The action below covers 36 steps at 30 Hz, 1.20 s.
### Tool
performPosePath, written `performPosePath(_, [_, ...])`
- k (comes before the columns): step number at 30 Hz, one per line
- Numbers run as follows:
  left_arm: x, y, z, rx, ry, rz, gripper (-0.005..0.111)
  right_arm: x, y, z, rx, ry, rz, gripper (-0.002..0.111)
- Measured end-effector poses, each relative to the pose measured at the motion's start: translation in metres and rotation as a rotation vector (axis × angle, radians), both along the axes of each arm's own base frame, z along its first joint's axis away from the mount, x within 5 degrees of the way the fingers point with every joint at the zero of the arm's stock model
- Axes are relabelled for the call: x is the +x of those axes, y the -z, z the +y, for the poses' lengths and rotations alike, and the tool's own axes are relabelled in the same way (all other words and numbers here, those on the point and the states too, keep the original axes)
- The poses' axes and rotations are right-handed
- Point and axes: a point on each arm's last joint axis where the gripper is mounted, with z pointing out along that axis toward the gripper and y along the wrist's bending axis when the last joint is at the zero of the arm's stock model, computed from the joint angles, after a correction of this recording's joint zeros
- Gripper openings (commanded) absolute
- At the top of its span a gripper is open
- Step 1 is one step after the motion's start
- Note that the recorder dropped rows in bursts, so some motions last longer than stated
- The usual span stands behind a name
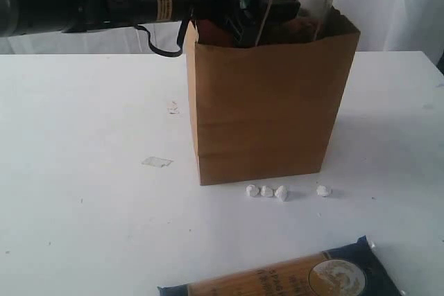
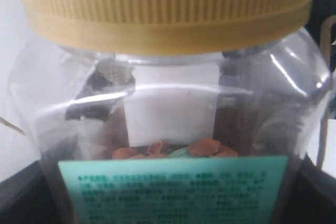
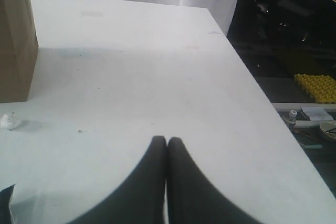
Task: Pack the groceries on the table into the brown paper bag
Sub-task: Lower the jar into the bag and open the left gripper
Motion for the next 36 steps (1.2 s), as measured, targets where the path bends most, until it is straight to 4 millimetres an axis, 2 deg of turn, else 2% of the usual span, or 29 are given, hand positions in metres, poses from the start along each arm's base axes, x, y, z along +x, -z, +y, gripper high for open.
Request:
performPosePath(10, [-0.0034, -0.0013, -0.0013, -0.019, 0.039, 0.008, 0.071, 0.0000, 0.0000, 0.0000, 0.000, 0.000, 0.000, 0.000])
performPosePath(19, [-0.0004, -0.0011, -0.0002, -0.032, 0.002, 0.064, 0.105, 0.0000, 0.0000, 0.0000, 0.000, 0.000, 0.000, 0.000])
performPosePath(36, [0.0004, 0.0022, 0.0002, 0.021, -0.007, 0.061, 0.105, 0.0000, 0.0000, 0.0000, 0.010, 0.003, -0.001, 0.000])
